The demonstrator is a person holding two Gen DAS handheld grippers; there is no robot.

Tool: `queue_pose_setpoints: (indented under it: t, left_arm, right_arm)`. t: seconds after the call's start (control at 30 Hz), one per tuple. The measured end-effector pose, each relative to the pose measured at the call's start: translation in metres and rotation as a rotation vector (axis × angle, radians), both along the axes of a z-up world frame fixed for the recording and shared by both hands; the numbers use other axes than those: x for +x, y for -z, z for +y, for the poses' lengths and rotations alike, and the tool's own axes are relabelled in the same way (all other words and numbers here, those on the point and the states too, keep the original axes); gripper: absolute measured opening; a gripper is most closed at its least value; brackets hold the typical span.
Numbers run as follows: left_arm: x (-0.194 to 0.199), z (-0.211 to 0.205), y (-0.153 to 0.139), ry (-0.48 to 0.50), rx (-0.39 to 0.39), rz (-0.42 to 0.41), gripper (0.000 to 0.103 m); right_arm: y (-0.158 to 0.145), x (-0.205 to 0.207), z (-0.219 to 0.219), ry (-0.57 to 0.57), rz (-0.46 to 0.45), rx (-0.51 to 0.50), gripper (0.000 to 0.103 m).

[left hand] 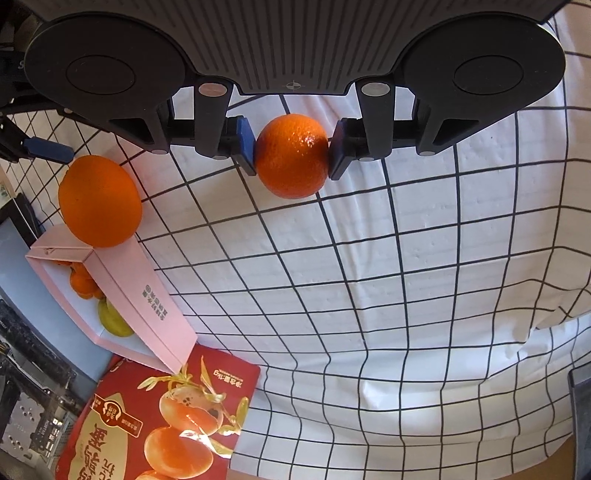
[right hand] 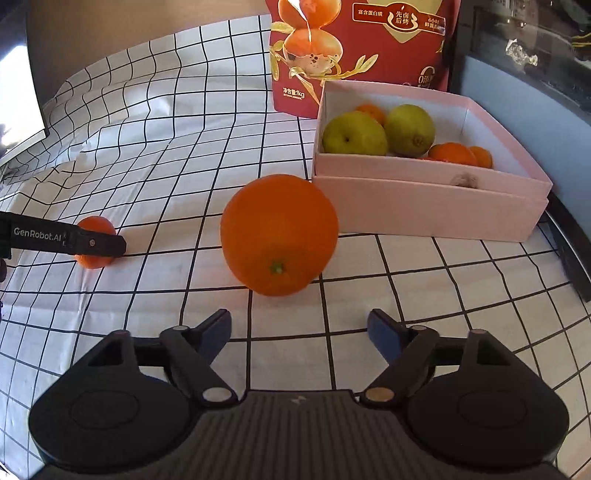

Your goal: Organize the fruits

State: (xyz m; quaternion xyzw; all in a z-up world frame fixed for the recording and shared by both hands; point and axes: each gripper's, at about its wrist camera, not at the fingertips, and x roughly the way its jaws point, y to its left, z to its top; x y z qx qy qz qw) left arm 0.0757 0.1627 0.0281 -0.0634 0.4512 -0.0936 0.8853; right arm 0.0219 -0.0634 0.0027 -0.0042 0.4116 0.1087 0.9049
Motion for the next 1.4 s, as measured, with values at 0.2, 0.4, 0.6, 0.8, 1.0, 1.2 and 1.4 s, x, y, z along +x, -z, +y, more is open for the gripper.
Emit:
queue_pose_setpoints:
  t: [0.2,0.4,0.6,0.8,1.0,1.2,1.4]
  left_arm:
    - [-0.003,0.0,-0.001,-0.006,0.006,-0.012,0.045]
    - [-0.004,0.002,-0.001,-0.023,-0.001,-0.023,0.045]
    - [-0.013,0.009,0.0,-0.042,-0.034,-0.02,0.044]
    - [-0.038,0.018,-0.002,-0.077,-0.063,0.0,0.043]
    - [-0.07,0.016,-0.01,-0.058,-0.107,-0.013,0.043]
    - [-0.082,0.005,-0.017,-0.008,-0.115,-0.01,0.043]
    - [-0.085,-0.016,-0.009,0.071,-0.121,0.041,0.043]
  right_arm:
    - [0.005,-0.006,0.002,-0.001,-0.013,0.017,0.103]
    - [0.009,-0.01,0.015,0.03,-0.037,-0.058,0.103]
    - [0.007,-0.007,0.009,-0.013,-0.028,-0.044,0.103]
    - [-0.012,0.008,-0.009,-0.036,0.021,0.109,0.094]
    - [-0.033,0.028,-0.003,-0.009,-0.062,0.054,0.094]
    - [-0.023,0.045,0.011,-0.026,-0.037,0.016,0.089]
    - [-0.021,0.041,0.023,-0.032,-0.055,-0.064,0.072]
